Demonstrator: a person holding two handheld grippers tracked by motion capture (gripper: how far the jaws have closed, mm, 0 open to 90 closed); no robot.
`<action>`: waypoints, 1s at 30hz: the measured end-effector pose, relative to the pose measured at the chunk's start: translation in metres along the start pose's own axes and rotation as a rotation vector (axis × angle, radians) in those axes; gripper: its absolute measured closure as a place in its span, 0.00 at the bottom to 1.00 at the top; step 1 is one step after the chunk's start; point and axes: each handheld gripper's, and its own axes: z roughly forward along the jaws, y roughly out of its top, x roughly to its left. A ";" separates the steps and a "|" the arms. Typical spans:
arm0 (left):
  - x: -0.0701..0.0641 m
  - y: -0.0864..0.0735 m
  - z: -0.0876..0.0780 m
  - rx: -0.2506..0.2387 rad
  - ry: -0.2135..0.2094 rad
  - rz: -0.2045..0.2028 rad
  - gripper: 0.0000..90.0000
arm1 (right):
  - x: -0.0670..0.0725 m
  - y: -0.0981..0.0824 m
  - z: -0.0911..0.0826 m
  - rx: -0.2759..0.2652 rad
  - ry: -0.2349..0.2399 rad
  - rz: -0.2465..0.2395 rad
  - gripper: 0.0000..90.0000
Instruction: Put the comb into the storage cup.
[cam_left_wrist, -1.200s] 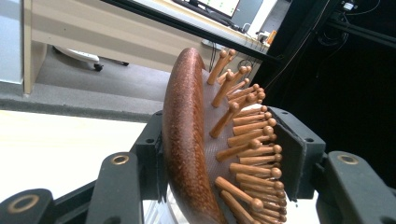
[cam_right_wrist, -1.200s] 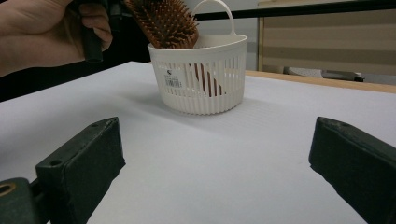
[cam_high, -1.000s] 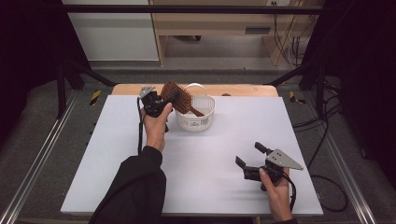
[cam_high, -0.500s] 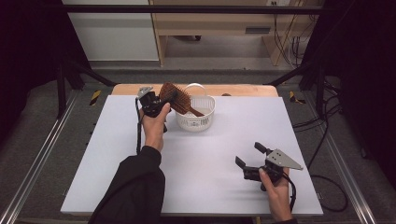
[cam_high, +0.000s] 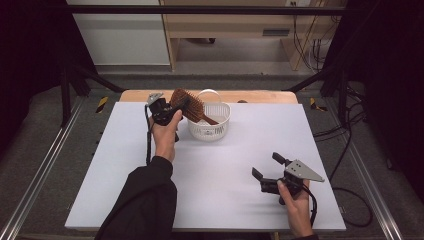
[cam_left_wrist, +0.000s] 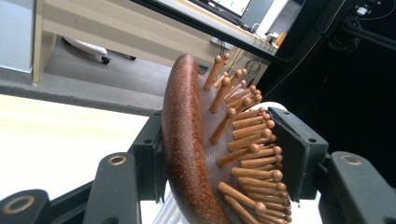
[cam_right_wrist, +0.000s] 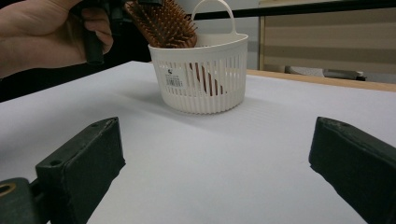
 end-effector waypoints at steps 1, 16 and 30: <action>0.000 0.000 0.000 0.000 0.001 0.000 0.48 | 0.000 0.000 0.000 0.000 0.000 -0.001 0.04; 0.002 -0.002 0.001 0.014 0.010 -0.003 0.45 | 0.000 0.000 0.000 0.001 0.001 0.002 0.04; 0.002 -0.003 0.003 0.023 0.024 -0.004 0.42 | 0.000 0.000 0.000 0.001 0.002 0.002 0.04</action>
